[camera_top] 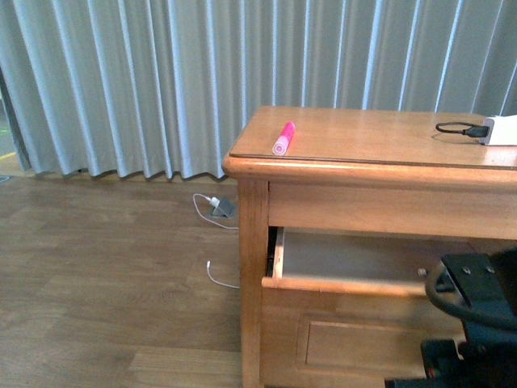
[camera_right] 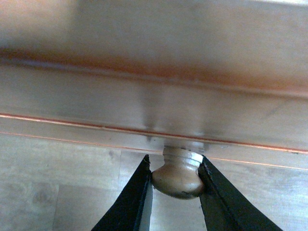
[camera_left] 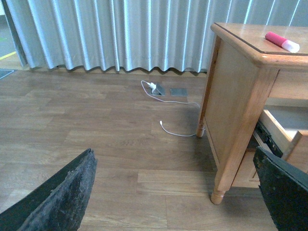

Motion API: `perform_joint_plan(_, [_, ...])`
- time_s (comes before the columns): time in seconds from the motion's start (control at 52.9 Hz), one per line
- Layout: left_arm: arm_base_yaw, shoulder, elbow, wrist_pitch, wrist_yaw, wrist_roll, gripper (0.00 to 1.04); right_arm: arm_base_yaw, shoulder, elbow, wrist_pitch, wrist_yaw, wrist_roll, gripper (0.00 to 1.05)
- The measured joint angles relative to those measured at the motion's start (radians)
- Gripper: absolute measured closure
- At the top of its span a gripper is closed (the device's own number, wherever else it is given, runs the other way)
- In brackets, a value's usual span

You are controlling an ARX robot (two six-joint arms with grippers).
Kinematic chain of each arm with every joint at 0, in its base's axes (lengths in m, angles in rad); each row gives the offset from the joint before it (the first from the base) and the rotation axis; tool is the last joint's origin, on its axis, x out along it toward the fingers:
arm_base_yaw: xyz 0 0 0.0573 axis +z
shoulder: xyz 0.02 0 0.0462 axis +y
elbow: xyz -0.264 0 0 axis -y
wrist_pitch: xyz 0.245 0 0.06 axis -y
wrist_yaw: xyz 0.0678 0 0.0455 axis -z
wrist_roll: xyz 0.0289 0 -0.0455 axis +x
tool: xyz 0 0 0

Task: Place pink marker in drawer with both arms

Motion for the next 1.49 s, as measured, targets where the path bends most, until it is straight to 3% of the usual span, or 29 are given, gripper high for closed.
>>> perform_joint_plan(0.17, [0.0,0.0,0.0,0.0,0.0,0.0,0.06,0.008,-0.18,-0.188,-0.008,-0.045,-0.004,0.82])
perform_joint_plan(0.208, [0.0,0.0,0.0,0.0,0.0,0.0,0.06,0.009,-0.201,-0.204,-0.014,-0.048,-0.007,0.77])
perform_joint_plan(0.397, [0.0,0.0,0.0,0.0,0.0,0.0,0.06,0.018,-0.4,-0.233,-0.103,-0.078,0.006,0.47])
perform_joint_plan(0.624, [0.0,0.0,0.0,0.0,0.0,0.0,0.06,0.035,-0.831,-0.259,-0.378,-0.142,0.019,0.07])
perform_joint_plan(0.87, [0.0,0.0,0.0,0.0,0.0,0.0,0.06,0.001,-1.271,-0.259,-0.63,-0.172,-0.014,0.08])
perform_joint_plan(0.984, [0.0,0.0,0.0,0.0,0.0,0.0,0.06,-0.056,-1.444,-0.266,-0.722,-0.226,-0.05,0.08])
perform_joint_plan(1.097, [0.0,0.0,0.0,0.0,0.0,0.0,0.06,-0.185,-1.551,-0.312,-0.674,-0.331,-0.058,0.08])
perform_joint_plan(1.173, [0.0,0.0,0.0,0.0,0.0,0.0,0.06,-0.245,-1.569,-0.328,-0.654,-0.334,-0.059,0.08])
perform_joint_plan(1.438, [0.0,0.0,0.0,0.0,0.0,0.0,0.06,-0.255,-1.569,-0.333,-0.653,-0.34,-0.06,0.08])
perform_joint_plan(1.495, [0.0,0.0,0.0,0.0,0.0,0.0,0.06,-0.272,-1.598,-0.365,-0.575,-0.271,-0.086,0.14])
